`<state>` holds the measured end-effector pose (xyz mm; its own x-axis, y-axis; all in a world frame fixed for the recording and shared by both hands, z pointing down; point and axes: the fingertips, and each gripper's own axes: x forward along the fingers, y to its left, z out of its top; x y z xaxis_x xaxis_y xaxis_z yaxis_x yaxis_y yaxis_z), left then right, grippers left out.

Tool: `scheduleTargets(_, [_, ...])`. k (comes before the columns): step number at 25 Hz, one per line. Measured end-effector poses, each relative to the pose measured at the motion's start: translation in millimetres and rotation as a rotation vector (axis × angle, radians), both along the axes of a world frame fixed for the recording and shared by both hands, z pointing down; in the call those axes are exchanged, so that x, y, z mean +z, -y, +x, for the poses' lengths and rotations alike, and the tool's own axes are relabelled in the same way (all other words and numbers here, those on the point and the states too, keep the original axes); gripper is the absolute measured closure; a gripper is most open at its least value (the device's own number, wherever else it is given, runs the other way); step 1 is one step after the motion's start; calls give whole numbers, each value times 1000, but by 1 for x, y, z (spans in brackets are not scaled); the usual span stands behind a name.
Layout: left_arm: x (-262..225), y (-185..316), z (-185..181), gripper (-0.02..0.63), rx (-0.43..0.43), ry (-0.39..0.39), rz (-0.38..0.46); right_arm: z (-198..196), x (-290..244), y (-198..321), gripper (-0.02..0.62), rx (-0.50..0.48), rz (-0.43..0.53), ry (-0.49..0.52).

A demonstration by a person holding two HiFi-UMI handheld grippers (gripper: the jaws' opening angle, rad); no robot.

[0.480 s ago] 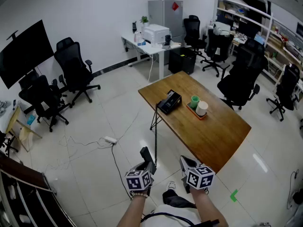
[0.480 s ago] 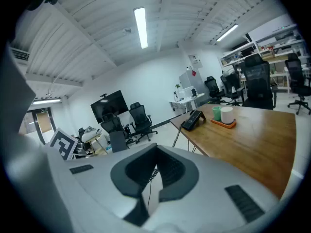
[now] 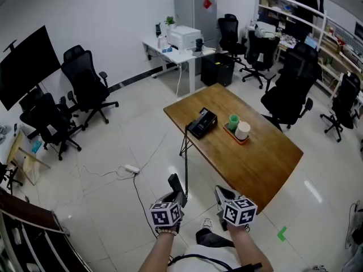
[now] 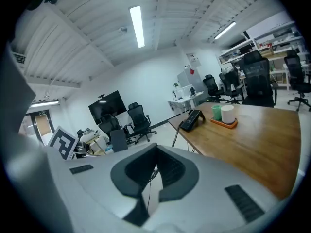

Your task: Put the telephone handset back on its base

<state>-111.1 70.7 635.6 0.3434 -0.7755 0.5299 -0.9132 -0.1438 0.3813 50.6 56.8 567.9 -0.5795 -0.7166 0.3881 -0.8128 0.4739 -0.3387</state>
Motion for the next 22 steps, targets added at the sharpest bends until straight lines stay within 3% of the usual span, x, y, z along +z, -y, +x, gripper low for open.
scheduleTargets(22, [14,131,20,537,1,21,-69,26,4,148,584,-63,-27,41])
